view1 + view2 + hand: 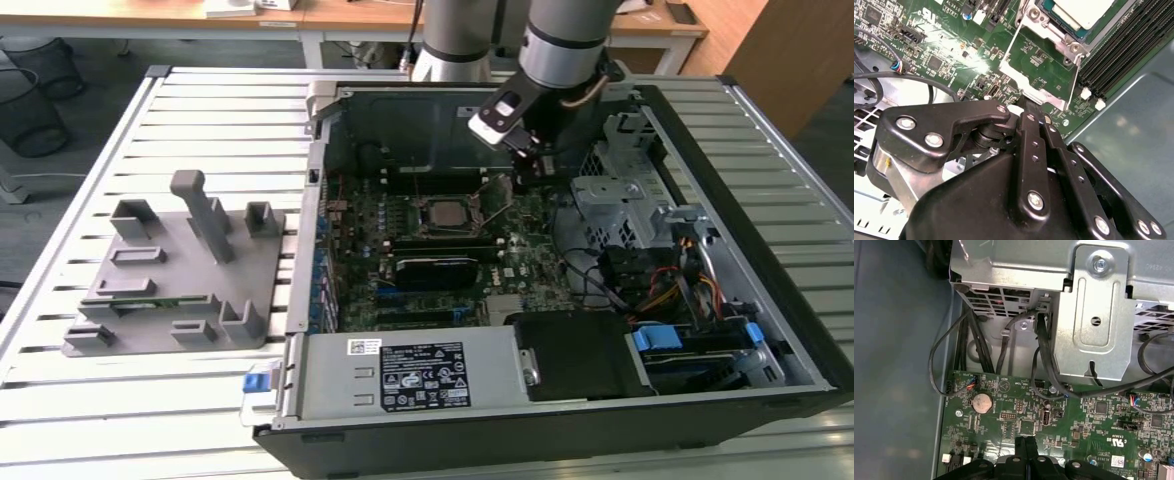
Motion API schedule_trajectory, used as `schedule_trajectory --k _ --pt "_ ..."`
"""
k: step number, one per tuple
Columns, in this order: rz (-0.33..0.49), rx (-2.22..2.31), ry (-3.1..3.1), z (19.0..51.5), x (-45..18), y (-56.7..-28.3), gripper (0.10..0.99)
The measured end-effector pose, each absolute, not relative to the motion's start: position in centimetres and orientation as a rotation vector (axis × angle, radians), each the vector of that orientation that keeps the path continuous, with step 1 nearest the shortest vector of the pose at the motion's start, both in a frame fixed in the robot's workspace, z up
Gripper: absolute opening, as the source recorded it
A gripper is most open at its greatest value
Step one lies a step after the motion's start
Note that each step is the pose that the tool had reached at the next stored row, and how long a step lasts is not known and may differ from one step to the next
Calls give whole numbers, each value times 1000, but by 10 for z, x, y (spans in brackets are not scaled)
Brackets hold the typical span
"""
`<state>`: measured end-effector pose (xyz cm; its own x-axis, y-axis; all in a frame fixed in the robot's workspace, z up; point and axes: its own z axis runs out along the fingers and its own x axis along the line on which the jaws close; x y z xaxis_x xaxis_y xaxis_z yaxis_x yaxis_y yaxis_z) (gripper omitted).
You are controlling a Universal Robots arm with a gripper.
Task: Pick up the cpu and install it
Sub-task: 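Close the cpu cover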
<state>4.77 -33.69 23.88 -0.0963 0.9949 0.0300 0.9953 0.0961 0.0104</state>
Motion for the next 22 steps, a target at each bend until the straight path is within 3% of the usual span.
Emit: schedule_trajectory --k 22 --pt "-43 -2101 -2314 239 34 -336 106"
